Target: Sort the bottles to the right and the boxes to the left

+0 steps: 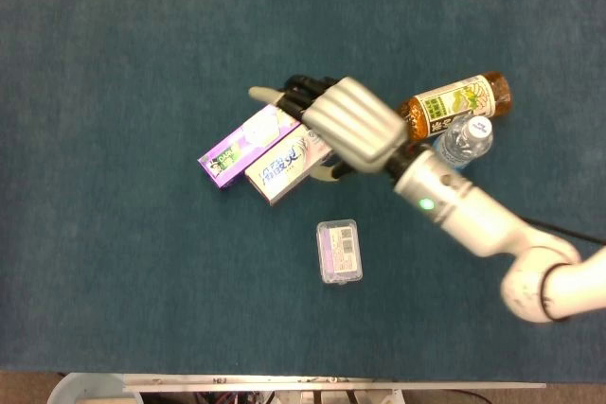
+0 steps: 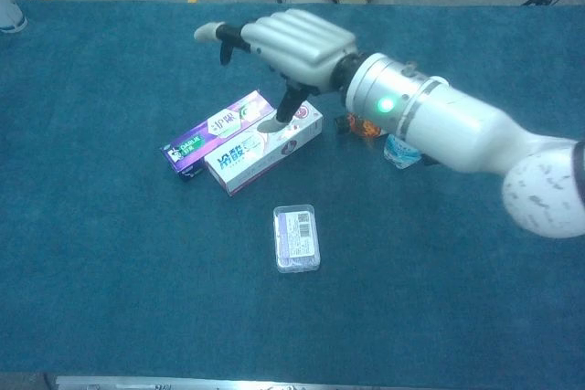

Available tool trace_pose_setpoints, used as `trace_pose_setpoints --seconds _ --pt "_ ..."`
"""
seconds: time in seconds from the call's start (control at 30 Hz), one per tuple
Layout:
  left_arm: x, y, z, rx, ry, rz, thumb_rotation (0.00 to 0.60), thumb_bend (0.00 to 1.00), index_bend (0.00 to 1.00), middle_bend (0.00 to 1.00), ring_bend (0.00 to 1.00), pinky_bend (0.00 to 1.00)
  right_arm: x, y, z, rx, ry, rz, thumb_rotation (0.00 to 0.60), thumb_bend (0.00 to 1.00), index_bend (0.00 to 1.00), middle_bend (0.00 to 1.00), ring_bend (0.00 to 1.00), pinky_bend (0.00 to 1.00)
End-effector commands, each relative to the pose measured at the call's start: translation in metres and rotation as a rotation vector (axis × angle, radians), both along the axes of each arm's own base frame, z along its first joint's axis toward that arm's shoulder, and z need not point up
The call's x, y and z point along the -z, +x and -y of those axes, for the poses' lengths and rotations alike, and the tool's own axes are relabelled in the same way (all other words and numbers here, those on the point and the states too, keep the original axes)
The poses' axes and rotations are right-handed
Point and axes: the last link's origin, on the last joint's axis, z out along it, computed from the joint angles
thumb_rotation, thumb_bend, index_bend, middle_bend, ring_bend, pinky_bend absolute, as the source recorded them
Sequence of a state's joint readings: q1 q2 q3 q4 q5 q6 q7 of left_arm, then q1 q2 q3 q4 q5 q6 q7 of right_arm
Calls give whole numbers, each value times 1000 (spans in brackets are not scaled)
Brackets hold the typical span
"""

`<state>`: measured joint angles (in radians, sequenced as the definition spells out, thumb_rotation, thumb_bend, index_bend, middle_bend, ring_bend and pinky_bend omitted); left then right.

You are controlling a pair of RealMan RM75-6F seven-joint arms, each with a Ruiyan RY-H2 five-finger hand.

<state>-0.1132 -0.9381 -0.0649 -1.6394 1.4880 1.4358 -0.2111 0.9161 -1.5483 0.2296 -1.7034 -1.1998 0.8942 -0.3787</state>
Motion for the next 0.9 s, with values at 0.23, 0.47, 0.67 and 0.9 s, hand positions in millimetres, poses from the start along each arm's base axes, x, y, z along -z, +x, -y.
trace_pose_setpoints --seconds 0.23,0.47,0.67,0.9 --pt "10 4 -15 55 -72 11 600 237 125 190 104 166 -72 -42 -8 49 -107 70 600 7 103 284 189 411" --pt "22 18 -36 154 -169 30 600 237 125 188 104 154 -123 -77 -11 132 -219 92 600 10 103 297 189 411" --pt "38 38 -55 244 -262 25 600 237 125 181 104 152 -153 -109 -12 224 -280 85 600 10 103 298 189 411" --pt "58 65 -75 308 -339 40 600 237 123 165 103 148 -178 -130 -14 279 -349 114 600 10 104 297 189 411"
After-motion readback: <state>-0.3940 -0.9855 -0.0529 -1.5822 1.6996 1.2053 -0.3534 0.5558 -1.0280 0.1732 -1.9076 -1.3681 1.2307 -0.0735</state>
